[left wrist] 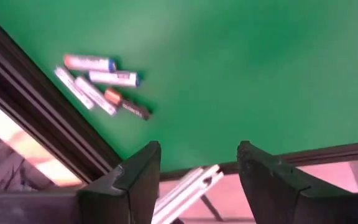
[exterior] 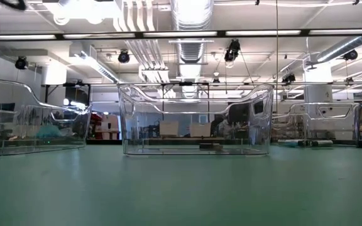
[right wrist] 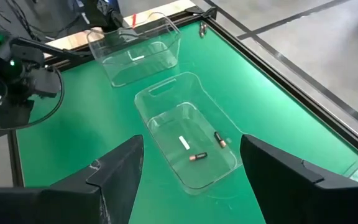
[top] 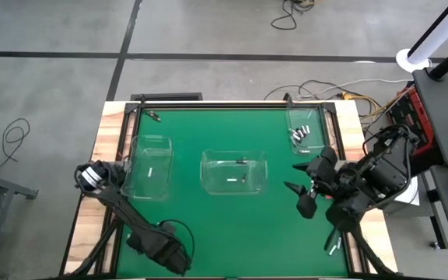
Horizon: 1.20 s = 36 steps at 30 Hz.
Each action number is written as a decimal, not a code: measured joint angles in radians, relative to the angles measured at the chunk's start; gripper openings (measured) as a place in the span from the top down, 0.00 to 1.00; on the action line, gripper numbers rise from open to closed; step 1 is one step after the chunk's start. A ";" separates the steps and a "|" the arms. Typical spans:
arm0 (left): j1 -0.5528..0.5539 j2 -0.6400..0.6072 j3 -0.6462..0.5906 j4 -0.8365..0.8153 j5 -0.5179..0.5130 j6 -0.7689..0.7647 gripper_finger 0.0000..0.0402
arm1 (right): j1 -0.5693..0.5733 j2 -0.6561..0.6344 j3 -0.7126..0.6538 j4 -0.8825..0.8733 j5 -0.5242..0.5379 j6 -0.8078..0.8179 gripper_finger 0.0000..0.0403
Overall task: Sort batteries
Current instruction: Put the black battery into the bottom right transparent bin
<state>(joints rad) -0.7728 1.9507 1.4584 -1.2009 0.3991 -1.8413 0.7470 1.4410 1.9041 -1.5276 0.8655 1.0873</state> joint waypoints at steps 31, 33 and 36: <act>-0.311 0.009 -0.100 -0.009 -0.231 1.466 0.53 | -0.008 0.018 -0.002 0.000 -0.005 0.126 0.34; -0.313 0.009 -0.109 -0.003 -0.236 1.466 0.53 | -0.008 0.032 -0.002 -0.001 -0.002 0.143 0.35; -0.312 0.010 -0.127 0.011 -0.236 1.467 0.53 | -0.011 0.057 -0.002 0.000 -0.001 0.153 0.37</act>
<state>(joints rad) -1.0847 1.9602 1.3312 -1.1903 0.1627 -0.3747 0.7365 1.4977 1.9022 -1.5280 0.8646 1.2403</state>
